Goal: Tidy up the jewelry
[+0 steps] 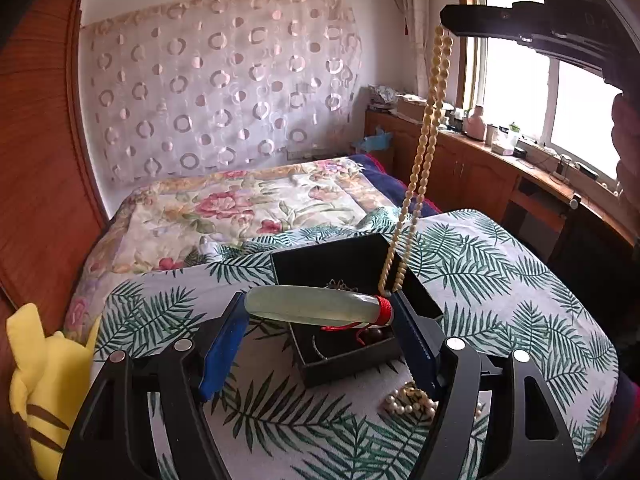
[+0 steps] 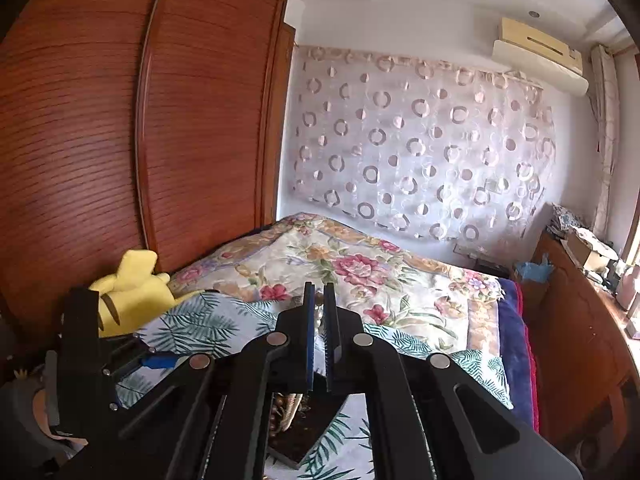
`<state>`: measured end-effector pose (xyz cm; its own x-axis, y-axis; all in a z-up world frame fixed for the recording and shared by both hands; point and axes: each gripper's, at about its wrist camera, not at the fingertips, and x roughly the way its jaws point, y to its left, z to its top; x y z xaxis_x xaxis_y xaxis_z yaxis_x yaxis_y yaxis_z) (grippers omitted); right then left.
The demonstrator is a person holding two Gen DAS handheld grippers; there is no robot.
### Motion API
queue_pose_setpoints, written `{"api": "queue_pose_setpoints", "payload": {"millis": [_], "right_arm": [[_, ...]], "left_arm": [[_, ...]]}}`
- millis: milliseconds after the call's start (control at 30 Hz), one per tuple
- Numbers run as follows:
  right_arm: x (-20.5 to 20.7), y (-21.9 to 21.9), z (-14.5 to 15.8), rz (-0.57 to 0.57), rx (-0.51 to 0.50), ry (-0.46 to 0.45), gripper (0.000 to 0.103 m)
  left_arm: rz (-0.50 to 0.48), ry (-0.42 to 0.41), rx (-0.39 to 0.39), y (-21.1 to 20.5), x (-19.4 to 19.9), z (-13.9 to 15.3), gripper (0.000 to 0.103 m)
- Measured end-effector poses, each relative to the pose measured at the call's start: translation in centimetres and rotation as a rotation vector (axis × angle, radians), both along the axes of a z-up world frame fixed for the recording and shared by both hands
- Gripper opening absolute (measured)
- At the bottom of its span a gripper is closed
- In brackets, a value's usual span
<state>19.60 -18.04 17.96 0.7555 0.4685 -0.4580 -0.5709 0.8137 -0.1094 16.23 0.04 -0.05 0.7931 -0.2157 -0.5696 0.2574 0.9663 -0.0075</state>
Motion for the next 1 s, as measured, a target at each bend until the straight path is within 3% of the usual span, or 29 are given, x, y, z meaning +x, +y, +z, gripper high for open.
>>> {"api": "queue_pose_setpoints", "payload": {"millis": [167,400,733,767,867,1000], "right_arm": [[2.0,0.0,-4.2,-0.019,-0.031,0.090,0.005],[4.0,-0.4,-9.7,-0.024,0.000,0.251,0.005],[3.8,0.2,-12.0,-0.007,0.010,0.310,0.007],[3.9,0.0,-11.9,-0.005,0.013,0.313,0.009],[3.7,-0.6,-11.8,-0.008,0.019,0.310,0.039],[3.1,-1.2,-11.5,-0.015,0.031,0.285,0.039]], "left_arm": [[0.003,0.027,0.009,-0.7,1.8,-1.2,0.069],[0.009,0.071,0.021,-1.6,3.6,-3.0,0.069],[0.017,0.085,0.030,-1.9,4.2,-3.4,0.069],[0.017,0.085,0.029,-1.8,4.2,-3.4,0.069],[0.016,0.084,0.032,-2.0,4.4,-3.3,0.069],[0.015,0.089,0.033,-2.1,4.6,-3.2,0.069]]}}
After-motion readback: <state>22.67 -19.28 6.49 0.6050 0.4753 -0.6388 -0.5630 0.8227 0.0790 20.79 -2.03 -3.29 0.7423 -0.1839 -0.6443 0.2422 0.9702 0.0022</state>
